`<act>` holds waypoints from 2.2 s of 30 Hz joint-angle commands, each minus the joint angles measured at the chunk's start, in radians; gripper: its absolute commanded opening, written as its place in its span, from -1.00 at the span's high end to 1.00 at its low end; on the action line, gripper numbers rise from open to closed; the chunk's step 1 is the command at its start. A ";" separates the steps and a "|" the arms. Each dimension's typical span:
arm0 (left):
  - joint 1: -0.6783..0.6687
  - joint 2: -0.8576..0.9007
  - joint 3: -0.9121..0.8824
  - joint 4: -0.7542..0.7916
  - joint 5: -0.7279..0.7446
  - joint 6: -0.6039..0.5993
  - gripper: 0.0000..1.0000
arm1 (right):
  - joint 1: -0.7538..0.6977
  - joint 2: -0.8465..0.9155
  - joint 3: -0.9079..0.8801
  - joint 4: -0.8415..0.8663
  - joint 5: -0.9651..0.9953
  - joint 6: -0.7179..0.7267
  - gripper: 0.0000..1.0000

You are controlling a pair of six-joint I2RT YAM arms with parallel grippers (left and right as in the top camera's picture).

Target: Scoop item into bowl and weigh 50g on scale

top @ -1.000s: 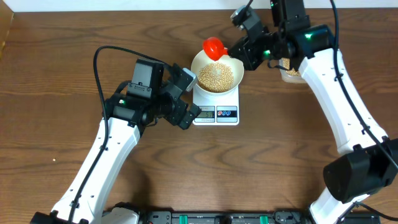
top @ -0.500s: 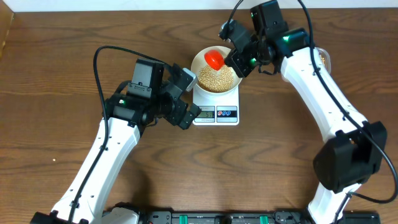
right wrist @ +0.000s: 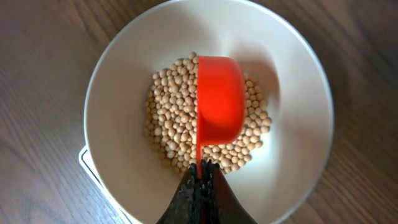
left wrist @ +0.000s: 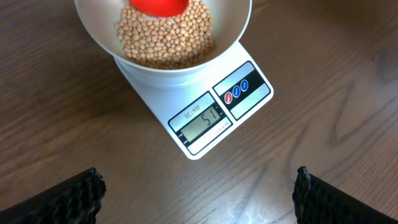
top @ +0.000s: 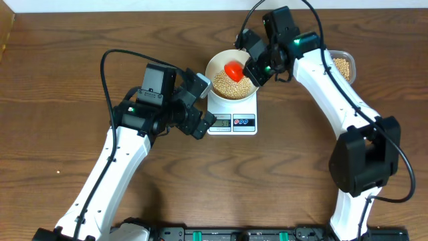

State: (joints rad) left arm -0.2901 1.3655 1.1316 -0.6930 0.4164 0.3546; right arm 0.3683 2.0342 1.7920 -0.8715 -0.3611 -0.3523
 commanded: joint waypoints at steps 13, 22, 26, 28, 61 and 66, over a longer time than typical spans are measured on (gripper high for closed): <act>0.001 0.000 0.002 -0.003 0.002 -0.005 -0.98 | 0.052 0.027 -0.020 0.000 0.090 -0.031 0.98; 0.001 0.000 0.002 -0.003 0.002 -0.005 -0.98 | 0.087 0.027 -0.020 -0.014 0.088 -0.031 0.98; 0.001 0.000 0.002 -0.003 0.002 -0.005 -0.98 | 0.097 0.027 -0.020 -0.019 0.077 -0.031 0.98; 0.001 0.000 0.002 -0.003 0.002 -0.005 -0.98 | 0.097 0.027 -0.020 -0.019 0.065 -0.031 0.98; 0.001 0.000 0.002 -0.003 0.002 -0.005 -0.98 | -0.119 -0.014 0.027 -0.001 -0.262 0.076 0.98; 0.001 0.000 0.002 -0.003 0.002 -0.005 -0.98 | -0.100 -0.014 0.027 -0.001 -0.211 0.074 0.98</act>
State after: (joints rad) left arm -0.2901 1.3655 1.1316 -0.6930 0.4164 0.3546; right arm 0.2481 2.0502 1.7912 -0.8707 -0.6136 -0.2729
